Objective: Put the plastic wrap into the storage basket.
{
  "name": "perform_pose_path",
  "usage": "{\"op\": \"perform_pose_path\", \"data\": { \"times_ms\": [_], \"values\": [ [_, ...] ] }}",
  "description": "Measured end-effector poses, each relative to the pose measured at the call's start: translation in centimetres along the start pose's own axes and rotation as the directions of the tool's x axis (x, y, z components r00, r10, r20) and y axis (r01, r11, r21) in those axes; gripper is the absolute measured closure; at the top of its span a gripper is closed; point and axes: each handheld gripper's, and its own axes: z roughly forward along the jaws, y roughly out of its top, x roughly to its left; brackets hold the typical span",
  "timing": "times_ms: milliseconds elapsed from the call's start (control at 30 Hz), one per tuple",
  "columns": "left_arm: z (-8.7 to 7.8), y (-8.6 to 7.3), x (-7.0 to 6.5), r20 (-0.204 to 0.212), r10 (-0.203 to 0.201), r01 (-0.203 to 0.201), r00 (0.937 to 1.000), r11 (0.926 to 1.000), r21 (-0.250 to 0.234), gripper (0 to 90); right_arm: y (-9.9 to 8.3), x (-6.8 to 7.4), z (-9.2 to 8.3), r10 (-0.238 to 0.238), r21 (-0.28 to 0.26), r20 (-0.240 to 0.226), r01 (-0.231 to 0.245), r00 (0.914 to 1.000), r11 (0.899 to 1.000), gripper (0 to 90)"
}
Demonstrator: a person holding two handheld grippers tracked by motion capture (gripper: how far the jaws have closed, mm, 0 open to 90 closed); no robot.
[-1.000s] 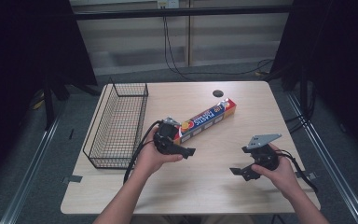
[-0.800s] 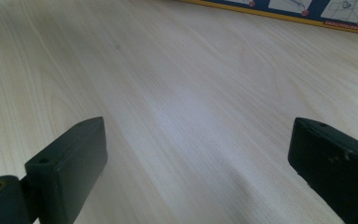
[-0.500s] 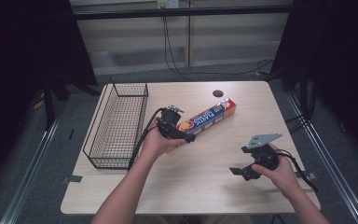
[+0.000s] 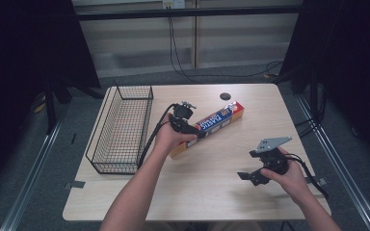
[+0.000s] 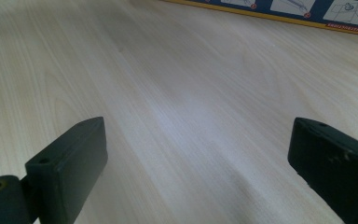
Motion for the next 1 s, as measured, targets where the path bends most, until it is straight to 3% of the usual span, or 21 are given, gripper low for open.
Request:
{"op": "perform_pose_path", "data": {
  "times_ms": [333, 500, 667, 900, 933, 1000],
  "values": [
    [1.6, 0.9, 0.6, -0.032, 0.016, -0.015, 0.9994, 0.9997, 0.018, 7.8, 0.1, -0.1, 0.0, -0.001, -0.007, -0.01, 0.001, 0.9999, 1.0, 4.4],
    [2.6, 0.9, 0.8, -0.048, 0.001, -0.001, 0.9988, 1.0, 0.01, 8.1, 0.1, -0.1, 0.0, -0.002, -0.006, -0.012, 0.002, 0.9999, 1.0, 4.4],
    [3.3, 0.8, 1.1, -0.049, 0.007, -0.005, 0.9988, 0.9992, 0.039, 9.4, 0.1, -0.2, 0.0, 0.0, -0.012, -0.017, 0.0, 0.9999, 1.0, 4.4],
    [4.0, 0.8, 1.4, -0.039, 0.006, -0.005, 0.9992, 0.9991, 0.043, 12.2, 0.1, -0.3, -0.1, 0.001, -0.014, -0.018, -0.001, 0.9998, 1.0, 4.4],
    [4.2, 0.8, 1.4, -0.037, -0.009, 0.01, 0.9993, 0.9993, 0.036, 13.0, 0.1, -0.3, -0.1, 0.003, -0.014, -0.016, -0.003, 0.9999, 1.0, 4.4],
    [4.5, 0.8, 1.4, -0.04, 0.003, 0.0, 0.9992, 0.9984, 0.056, 14.2, 0.0, -0.4, -0.1, 0.006, -0.012, -0.018, -0.006, 0.9998, 1.0, 4.5]
  ]
}}
